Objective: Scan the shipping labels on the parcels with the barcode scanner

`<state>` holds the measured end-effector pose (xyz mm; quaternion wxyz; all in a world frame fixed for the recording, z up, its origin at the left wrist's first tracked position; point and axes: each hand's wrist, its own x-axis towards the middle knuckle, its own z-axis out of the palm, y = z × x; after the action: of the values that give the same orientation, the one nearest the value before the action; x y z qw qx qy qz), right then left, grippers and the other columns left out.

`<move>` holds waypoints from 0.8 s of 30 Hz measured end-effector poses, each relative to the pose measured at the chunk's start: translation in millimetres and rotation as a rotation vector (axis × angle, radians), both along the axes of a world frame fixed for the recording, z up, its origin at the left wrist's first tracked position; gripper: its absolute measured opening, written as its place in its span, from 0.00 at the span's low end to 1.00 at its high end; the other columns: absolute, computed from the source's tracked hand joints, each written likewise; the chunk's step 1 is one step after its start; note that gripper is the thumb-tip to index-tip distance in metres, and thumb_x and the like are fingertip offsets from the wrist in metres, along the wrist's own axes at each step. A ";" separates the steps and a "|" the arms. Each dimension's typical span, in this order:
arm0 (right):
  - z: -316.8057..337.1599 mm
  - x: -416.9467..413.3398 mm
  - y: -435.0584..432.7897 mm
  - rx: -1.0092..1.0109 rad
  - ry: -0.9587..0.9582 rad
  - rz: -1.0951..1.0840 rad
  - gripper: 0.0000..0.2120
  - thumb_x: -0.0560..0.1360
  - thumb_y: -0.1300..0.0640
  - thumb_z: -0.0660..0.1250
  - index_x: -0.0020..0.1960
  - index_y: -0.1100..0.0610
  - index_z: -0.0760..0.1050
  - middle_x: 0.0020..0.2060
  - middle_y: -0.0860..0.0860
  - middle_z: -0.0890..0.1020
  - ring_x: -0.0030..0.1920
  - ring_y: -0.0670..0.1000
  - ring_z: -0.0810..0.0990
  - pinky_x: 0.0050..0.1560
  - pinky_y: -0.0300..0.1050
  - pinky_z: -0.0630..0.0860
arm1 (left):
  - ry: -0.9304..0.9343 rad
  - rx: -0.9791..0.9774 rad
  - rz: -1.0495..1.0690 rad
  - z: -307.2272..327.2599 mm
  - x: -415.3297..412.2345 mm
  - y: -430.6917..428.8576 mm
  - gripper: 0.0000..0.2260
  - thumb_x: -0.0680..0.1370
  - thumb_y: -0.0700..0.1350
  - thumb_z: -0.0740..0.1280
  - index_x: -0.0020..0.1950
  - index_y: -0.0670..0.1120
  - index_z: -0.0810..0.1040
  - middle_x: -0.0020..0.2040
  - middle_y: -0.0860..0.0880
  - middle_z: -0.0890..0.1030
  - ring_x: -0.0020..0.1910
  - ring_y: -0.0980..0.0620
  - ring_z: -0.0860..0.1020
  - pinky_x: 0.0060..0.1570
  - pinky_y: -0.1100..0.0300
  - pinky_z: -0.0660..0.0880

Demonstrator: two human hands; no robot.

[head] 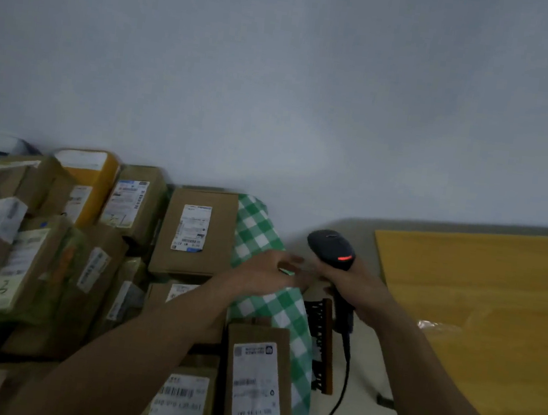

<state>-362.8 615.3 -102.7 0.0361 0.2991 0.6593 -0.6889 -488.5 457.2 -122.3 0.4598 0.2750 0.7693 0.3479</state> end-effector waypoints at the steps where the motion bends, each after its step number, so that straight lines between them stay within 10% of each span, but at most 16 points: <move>1: -3.9 4.3 3.8 -0.028 0.036 -0.041 0.07 0.81 0.58 0.71 0.58 0.51 0.81 0.48 0.55 0.87 0.44 0.47 0.86 0.43 0.39 0.82 | -0.047 0.040 -0.044 1.6 14.7 12.9 0.24 0.75 0.56 0.77 0.70 0.52 0.79 0.62 0.54 0.83 0.61 0.58 0.81 0.66 0.58 0.76; 8: -49.3 19.4 32.1 -0.100 0.071 -0.199 0.08 0.80 0.55 0.72 0.59 0.50 0.80 0.57 0.64 0.84 0.58 0.63 0.84 0.65 0.67 0.77 | -0.068 0.135 -0.005 -35.9 58.1 81.0 0.21 0.71 0.47 0.80 0.63 0.51 0.82 0.50 0.56 0.87 0.52 0.56 0.85 0.59 0.51 0.81; 13: -113.5 38.6 67.6 -0.136 0.026 -0.276 0.21 0.77 0.40 0.70 0.64 0.50 0.77 0.59 0.47 0.83 0.57 0.43 0.83 0.51 0.36 0.77 | -0.122 0.056 0.108 -85.6 41.4 102.6 0.25 0.71 0.46 0.81 0.64 0.50 0.76 0.56 0.46 0.84 0.56 0.46 0.84 0.58 0.40 0.81; 17: -224.9 56.5 78.7 0.017 -0.250 -0.348 0.11 0.81 0.46 0.70 0.55 0.52 0.78 0.54 0.50 0.84 0.55 0.51 0.82 0.57 0.50 0.78 | -0.131 -0.047 0.152 -124.5 25.6 119.6 0.19 0.74 0.36 0.78 0.56 0.51 0.75 0.58 0.42 0.82 0.59 0.44 0.82 0.58 0.47 0.81; 24: -370.1 67.9 43.3 0.082 -0.482 -0.066 0.23 0.77 0.52 0.76 0.67 0.58 0.73 0.58 0.50 0.78 0.57 0.52 0.78 0.56 0.44 0.75 | -0.043 -0.217 -0.072 -178.1 6.5 134.0 0.16 0.73 0.33 0.77 0.58 0.43 0.79 0.54 0.48 0.84 0.56 0.51 0.83 0.57 0.56 0.81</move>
<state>-294.9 658.6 -472.8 0.1578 0.4775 0.6488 -0.5711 -482.0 591.2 -300.4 0.5156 0.2434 0.7820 0.2518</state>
